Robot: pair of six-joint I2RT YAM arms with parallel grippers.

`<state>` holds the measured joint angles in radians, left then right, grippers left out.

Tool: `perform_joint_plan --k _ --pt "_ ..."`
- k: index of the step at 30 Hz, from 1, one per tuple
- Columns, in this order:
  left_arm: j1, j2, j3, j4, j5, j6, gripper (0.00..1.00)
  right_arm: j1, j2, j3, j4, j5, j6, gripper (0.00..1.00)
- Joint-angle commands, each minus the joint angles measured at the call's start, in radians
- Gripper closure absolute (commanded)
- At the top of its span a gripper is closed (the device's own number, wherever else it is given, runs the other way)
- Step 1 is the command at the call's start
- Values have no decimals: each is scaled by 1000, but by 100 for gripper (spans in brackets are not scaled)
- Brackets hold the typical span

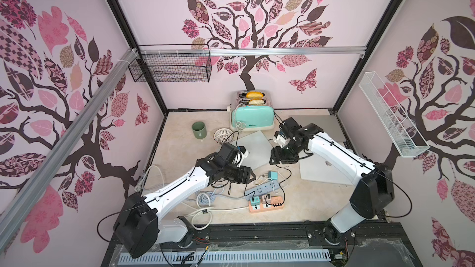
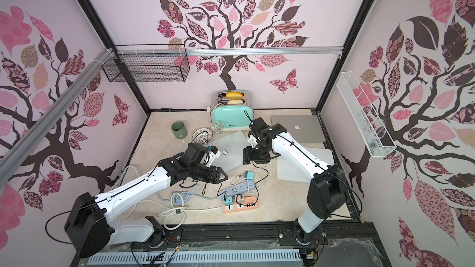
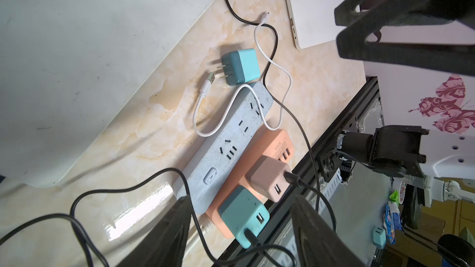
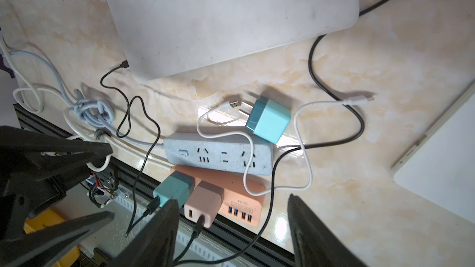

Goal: Unplug the laptop charger
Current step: Remove the charging cable from the laptop.

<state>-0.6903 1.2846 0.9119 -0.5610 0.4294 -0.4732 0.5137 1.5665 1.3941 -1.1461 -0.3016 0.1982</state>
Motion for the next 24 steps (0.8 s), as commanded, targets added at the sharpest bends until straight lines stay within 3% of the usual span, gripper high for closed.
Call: perform_joint_plan --k 1,6,9,16,24 --pt "12 9 9 -27 13 30 34 -3 -6 3 -22 41 19 30" --pt "15 86 120 -11 24 37 34 -13 99 160 -29 93 45 29" --pt "20 123 171 -16 23 44 34 -75 170 222 14 97 74 28" --pt "25 135 214 14 11 17 34 -306 273 174 265 -15 299 30" --pt "38 207 253 147 64 -22 28 -364 397 181 440 -19 463 30"
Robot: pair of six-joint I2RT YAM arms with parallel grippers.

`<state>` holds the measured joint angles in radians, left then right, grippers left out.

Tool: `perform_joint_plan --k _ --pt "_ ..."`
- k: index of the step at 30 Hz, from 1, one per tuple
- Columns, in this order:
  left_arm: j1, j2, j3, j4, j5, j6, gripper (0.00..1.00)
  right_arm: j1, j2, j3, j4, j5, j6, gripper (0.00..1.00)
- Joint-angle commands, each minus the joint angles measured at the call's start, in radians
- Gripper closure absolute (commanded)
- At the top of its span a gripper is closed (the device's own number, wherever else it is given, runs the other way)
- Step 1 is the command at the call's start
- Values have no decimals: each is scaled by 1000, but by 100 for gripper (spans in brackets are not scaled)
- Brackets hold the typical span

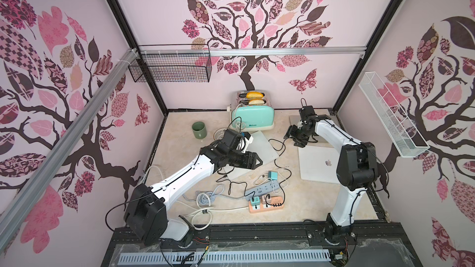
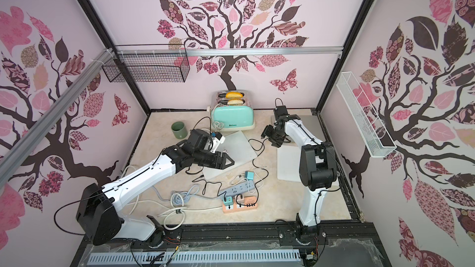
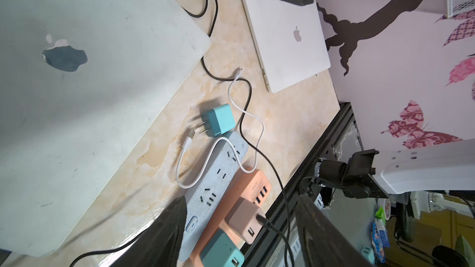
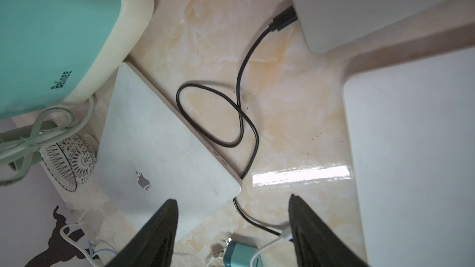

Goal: Unplug the laptop charger
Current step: Remove the charging cable from the laptop.

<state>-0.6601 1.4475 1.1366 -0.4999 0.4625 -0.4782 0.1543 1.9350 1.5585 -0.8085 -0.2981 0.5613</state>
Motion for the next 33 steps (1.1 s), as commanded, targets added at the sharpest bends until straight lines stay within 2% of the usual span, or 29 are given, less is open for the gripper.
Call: perform_joint_plan --k 1,7,10,15,20,28,33 --pt "10 64 38 102 40 -19 27 -8 42 15 124 -22 118 30" --pt "26 173 149 158 85 -22 14 -18 141 52 171 -19 192 29" --pt "47 206 205 139 105 -14 13 -19 173 63 190 -14 216 29" --pt "82 216 222 144 137 -24 13 -21 217 71 232 -7 283 30" --pt "90 214 209 126 149 -11 13 -21 239 62 266 -4 339 38" --pt "106 214 184 136 166 -14 13 -21 225 26 265 14 348 54" --pt "118 209 174 134 168 -8 13 -21 217 -4 280 15 370 57"
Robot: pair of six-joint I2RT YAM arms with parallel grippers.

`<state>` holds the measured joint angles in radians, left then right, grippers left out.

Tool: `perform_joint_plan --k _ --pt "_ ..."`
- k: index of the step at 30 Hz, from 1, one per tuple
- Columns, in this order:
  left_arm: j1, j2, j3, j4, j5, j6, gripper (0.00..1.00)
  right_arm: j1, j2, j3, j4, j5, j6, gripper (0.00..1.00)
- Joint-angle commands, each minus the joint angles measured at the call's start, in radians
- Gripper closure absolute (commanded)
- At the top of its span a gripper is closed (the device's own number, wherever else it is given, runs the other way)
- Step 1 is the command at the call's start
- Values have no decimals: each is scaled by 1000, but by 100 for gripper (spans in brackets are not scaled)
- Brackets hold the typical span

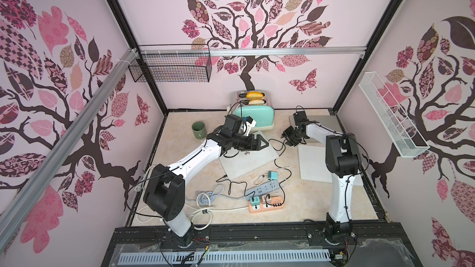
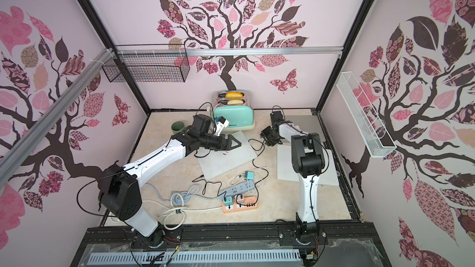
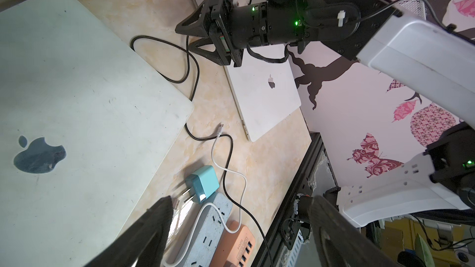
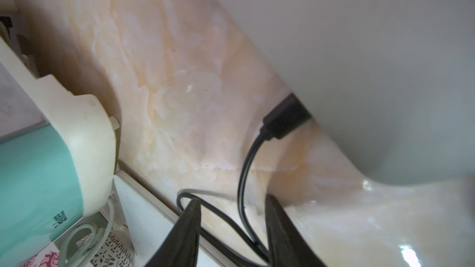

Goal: Unplug the laptop charger
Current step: Remove the charging cable from the laptop.

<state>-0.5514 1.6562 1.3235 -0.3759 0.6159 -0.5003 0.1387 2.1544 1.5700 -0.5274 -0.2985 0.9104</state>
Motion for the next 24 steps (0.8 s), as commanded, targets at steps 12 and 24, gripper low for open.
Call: perform_joint_plan --k 12,24 --pt "17 -35 -71 12 -6 8 13 -4 -8 -45 26 -1 21 84" --pt "18 -59 -106 -1 -20 11 14 16 -42 -50 26 -22 -1 100"
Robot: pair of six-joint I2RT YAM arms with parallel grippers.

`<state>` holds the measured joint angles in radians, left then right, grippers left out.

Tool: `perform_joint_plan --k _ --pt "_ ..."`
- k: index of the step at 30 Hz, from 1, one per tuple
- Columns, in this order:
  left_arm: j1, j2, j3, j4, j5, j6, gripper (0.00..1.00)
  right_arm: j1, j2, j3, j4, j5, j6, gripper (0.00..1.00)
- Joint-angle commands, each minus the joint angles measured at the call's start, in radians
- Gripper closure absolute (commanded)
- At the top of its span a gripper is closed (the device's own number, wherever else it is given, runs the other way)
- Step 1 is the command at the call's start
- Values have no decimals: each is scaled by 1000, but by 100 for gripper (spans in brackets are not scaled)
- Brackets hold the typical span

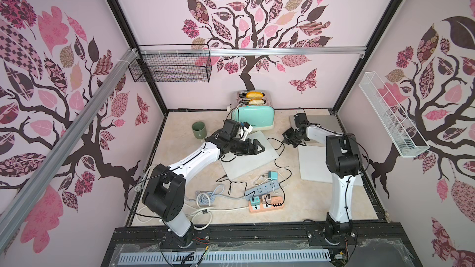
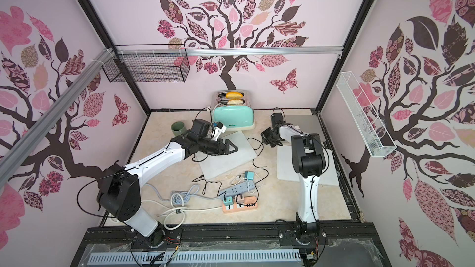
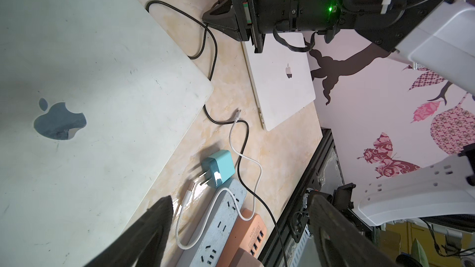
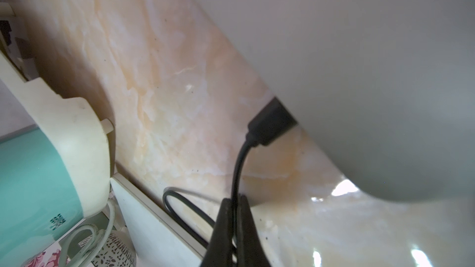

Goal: Unplug the laptop charger
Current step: Remove the charging cable from the laptop.

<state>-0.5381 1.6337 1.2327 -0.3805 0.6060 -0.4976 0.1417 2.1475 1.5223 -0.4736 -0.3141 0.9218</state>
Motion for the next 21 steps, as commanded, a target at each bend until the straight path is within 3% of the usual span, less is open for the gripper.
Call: perform_joint_plan --k 1,12,21 --pt "5 -42 -22 3 -12 8 14 20 -36 3 -30 -6 -15 100" --pt "9 -104 -87 11 -48 1 14 106 -18 62 -36 -14 19 100" --pt "16 -126 -108 12 -54 4 13 116 -40 66 -55 0 -12 100"
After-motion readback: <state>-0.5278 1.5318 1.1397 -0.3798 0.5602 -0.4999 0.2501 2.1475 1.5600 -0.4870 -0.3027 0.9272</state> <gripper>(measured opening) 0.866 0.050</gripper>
